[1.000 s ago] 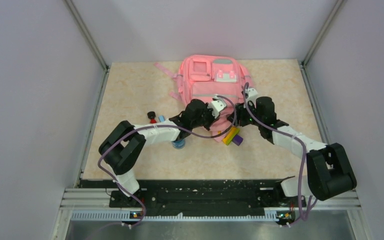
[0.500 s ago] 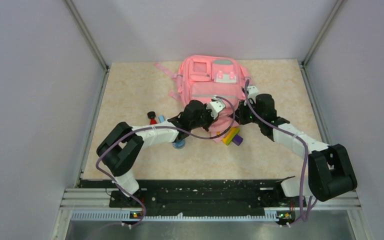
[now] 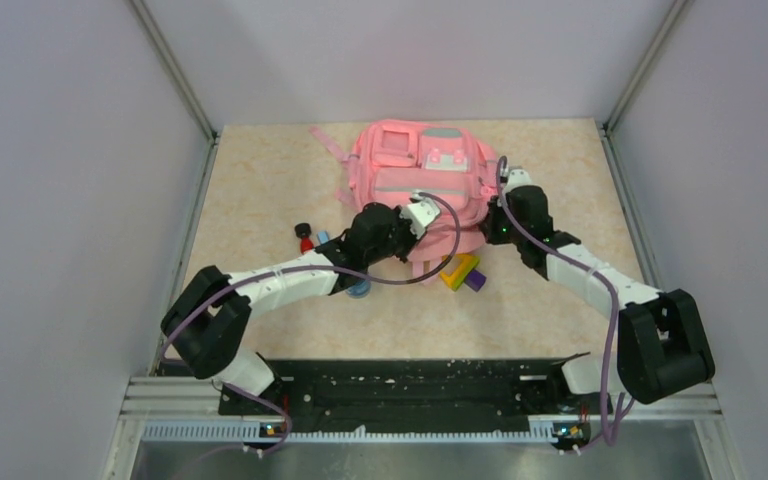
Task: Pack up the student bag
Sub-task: Zip the student bag at the center of the board.
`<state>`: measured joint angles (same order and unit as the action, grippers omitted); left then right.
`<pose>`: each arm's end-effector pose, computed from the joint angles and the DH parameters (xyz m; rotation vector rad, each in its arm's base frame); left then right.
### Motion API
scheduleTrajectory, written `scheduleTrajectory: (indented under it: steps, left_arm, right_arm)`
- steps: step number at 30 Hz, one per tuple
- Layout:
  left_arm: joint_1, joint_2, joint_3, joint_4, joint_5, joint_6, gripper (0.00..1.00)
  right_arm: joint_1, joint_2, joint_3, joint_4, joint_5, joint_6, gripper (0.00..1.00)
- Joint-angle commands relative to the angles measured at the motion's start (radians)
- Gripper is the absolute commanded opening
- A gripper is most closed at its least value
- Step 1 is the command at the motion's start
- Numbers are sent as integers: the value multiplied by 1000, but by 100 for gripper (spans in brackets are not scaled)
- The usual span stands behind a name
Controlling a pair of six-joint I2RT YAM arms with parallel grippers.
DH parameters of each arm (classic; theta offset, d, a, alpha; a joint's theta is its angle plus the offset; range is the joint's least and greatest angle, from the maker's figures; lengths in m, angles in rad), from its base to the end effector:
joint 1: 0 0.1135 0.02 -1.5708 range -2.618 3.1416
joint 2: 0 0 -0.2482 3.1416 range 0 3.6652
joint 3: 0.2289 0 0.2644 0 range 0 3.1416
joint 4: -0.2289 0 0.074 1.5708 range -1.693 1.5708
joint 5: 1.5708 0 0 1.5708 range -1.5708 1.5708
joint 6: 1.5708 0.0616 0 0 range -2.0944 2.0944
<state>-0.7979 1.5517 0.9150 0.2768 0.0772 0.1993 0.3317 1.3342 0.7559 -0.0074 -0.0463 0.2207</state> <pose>0.2652 -0.2787 0.2091 0.9823 1.6946 -0.4719 0.3046 0.1079 0.1894 -0.1479 2.1739 0.3674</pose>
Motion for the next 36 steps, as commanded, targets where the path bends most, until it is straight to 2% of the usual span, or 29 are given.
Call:
scheduleTrajectory:
  steps: [1,12,24,31,36]
  left_arm:
    - [6,-147,-7,51,-103,37,0]
    - [8,-283,-73,3,-133,53,0]
    - [12,-337,-142,-16,-142,18,0]
    - [20,-283,-112,-12,-83,6,0]
    - [19,-195,-54,8,44,-7,0]
  right_arm:
    - [-12,-14,14,0,241,10,0]
    - [-20,133,116,82,445,-48,0]
    - [-104,316,260,141,433,-67,0]
    - [-147,243,172,123,567,-13,0]
    - [-210,136,47,120,593,39,0]
